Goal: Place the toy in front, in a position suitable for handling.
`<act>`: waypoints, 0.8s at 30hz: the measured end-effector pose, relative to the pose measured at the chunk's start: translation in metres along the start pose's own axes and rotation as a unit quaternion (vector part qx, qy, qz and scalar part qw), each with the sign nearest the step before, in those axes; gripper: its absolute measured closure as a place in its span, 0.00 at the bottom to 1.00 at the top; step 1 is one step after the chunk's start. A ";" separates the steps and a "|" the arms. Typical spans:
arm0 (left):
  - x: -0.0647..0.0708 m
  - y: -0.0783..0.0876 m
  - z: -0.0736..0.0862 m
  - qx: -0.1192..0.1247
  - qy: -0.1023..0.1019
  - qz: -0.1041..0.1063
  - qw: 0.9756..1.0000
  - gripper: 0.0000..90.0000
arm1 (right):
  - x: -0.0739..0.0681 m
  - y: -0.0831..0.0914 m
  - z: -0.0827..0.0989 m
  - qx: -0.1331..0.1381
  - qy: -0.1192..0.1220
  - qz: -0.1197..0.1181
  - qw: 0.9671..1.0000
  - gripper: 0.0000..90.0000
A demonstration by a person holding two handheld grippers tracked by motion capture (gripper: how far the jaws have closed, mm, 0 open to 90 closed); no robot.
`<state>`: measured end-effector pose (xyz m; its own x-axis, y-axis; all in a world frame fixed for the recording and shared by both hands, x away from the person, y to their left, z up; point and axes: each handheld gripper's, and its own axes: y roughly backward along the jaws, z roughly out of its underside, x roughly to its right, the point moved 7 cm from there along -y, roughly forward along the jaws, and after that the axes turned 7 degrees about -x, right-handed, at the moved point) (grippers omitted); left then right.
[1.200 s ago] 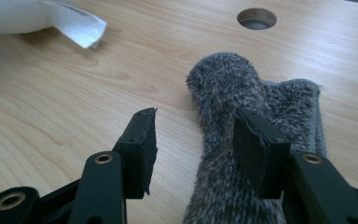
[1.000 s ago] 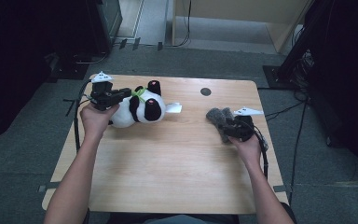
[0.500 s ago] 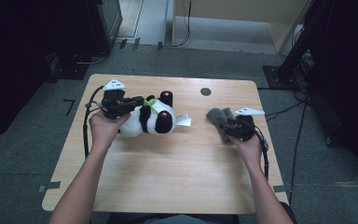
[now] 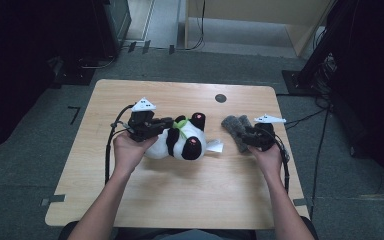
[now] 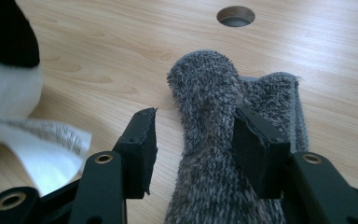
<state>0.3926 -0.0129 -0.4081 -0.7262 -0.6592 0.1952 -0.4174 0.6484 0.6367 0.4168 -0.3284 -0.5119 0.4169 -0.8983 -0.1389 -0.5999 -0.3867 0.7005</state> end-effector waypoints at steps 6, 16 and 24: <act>0.014 -0.016 0.008 -0.006 -0.002 0.017 1.000 0.93 | 0.005 -0.006 0.002 -0.005 -0.005 0.008 1.000 0.56; 0.015 -0.017 0.016 -0.002 -0.014 0.019 1.000 0.91 | 0.016 -0.024 0.005 -0.021 -0.019 0.018 0.999 0.59; 0.013 -0.014 0.020 0.013 -0.032 0.018 0.999 0.66 | 0.017 -0.037 0.009 -0.052 -0.009 0.021 0.998 0.82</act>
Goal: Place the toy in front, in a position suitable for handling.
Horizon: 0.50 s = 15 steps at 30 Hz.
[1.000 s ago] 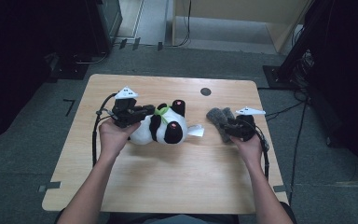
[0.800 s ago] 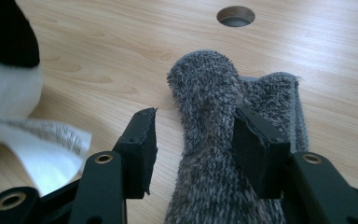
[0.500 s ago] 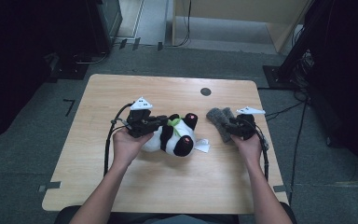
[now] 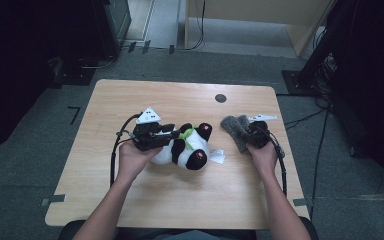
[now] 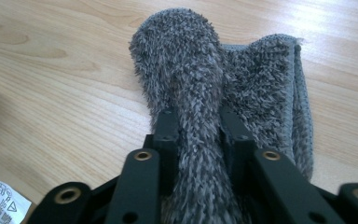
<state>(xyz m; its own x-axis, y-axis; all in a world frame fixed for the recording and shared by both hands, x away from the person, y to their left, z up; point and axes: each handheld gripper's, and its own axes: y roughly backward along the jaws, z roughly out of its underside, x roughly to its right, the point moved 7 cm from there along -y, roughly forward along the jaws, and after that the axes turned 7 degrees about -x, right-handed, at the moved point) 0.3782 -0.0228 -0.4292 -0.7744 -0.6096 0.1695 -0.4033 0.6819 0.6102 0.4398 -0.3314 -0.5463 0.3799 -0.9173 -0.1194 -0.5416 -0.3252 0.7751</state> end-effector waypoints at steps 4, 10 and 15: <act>-0.002 0.004 0.003 0.003 -0.016 0.006 1.000 0.55 | -0.003 0.004 -0.002 -0.006 0.008 -0.004 1.000 0.85; -0.003 0.005 0.011 0.013 -0.026 0.022 0.999 0.48 | -0.012 0.010 -0.006 -0.002 0.014 -0.017 1.000 0.85; -0.005 0.006 0.017 0.013 -0.030 0.020 0.999 0.43 | -0.017 0.018 -0.010 0.006 0.016 -0.028 0.999 0.85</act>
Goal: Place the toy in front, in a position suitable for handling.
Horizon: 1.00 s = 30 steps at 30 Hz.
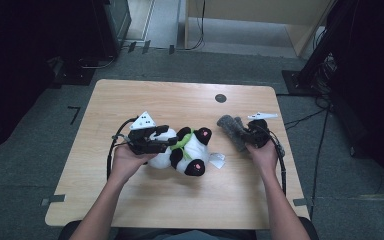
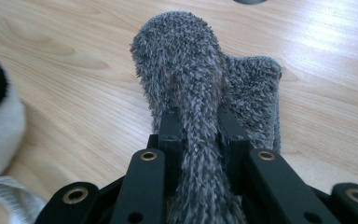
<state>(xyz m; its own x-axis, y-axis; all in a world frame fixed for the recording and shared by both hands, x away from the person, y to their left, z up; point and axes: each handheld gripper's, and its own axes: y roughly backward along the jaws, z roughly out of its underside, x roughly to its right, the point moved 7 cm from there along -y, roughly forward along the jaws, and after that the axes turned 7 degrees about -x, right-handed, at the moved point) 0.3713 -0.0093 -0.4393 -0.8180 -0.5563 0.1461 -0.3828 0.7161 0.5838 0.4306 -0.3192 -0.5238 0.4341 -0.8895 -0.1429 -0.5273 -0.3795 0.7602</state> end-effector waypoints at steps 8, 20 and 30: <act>-0.005 0.007 0.009 0.004 0.009 0.013 1.000 0.34 | -0.015 0.024 -0.004 0.007 0.002 -0.018 1.000 0.85; -0.017 0.021 0.040 -0.007 0.029 -0.007 1.000 0.16 | -0.033 0.050 -0.013 0.018 0.006 -0.040 0.999 0.85; -0.025 0.026 0.066 0.003 0.063 0.009 0.998 0.11 | -0.061 0.071 -0.028 0.023 0.025 -0.055 0.998 0.83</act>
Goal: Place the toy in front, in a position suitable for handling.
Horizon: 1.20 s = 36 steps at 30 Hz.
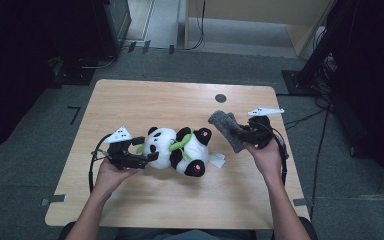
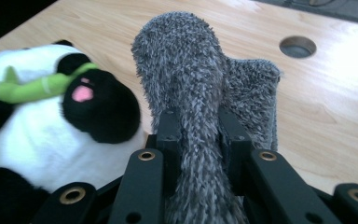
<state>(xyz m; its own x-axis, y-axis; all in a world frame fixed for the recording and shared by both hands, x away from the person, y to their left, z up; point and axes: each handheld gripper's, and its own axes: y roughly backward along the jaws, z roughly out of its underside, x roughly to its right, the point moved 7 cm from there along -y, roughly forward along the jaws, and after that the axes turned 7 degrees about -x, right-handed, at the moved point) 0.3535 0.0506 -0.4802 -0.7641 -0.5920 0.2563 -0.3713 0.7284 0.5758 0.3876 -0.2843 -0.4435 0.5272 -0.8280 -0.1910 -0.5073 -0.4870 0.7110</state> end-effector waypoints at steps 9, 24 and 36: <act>-0.007 -0.006 0.018 -0.014 -0.005 -0.010 1.000 0.11 | -0.031 0.015 -0.020 0.007 0.040 -0.019 0.999 0.83; -0.011 -0.033 0.025 -0.034 0.003 -0.016 0.999 0.00 | -0.097 0.000 -0.053 0.004 0.115 -0.081 0.990 0.83; -0.008 -0.027 0.029 -0.037 -0.019 -0.048 0.998 0.33 | -0.124 -0.033 -0.067 -0.010 0.132 -0.111 0.985 0.82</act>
<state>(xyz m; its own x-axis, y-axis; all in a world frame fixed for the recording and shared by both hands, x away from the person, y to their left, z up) 0.3548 0.0457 -0.5203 -0.7472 -0.6429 0.1685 -0.4047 0.6413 0.6519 0.3849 -0.1464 -0.3977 0.7839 -0.5991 -0.1632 -0.3472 -0.6408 0.6847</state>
